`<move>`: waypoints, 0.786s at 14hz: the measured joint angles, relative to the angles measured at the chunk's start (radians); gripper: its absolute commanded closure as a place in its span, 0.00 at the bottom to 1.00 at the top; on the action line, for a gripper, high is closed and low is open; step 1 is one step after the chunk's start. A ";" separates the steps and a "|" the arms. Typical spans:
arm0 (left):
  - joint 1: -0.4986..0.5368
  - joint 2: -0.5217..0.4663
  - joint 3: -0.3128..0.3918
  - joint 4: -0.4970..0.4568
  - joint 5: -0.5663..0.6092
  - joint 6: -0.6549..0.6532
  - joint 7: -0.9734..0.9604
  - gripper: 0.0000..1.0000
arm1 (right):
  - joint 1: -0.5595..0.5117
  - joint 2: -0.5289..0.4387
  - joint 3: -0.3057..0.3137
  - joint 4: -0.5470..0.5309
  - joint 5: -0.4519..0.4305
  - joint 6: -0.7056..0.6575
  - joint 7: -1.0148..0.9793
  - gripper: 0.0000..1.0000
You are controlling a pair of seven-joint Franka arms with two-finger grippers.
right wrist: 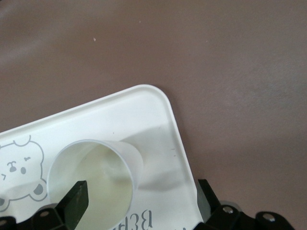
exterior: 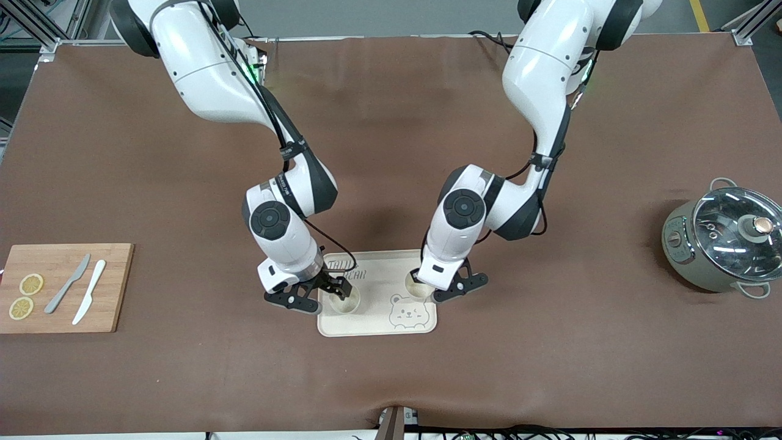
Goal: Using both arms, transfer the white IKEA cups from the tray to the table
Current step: 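Close the left gripper on its cup while the right gripper grasps the other, then lift the cup with the left gripper while the right gripper carries its cup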
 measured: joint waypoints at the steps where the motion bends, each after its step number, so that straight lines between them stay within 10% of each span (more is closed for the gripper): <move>1: 0.002 -0.010 0.003 0.000 0.000 -0.007 0.000 1.00 | 0.004 0.008 0.000 0.000 0.000 0.005 0.004 0.00; 7: 0.060 -0.070 0.013 0.001 0.000 -0.116 -0.002 1.00 | 0.015 0.037 0.000 0.000 0.000 0.018 0.006 0.00; 11: 0.076 -0.086 0.059 0.001 0.000 -0.167 -0.002 1.00 | 0.015 0.037 0.000 0.002 0.000 0.019 0.006 0.64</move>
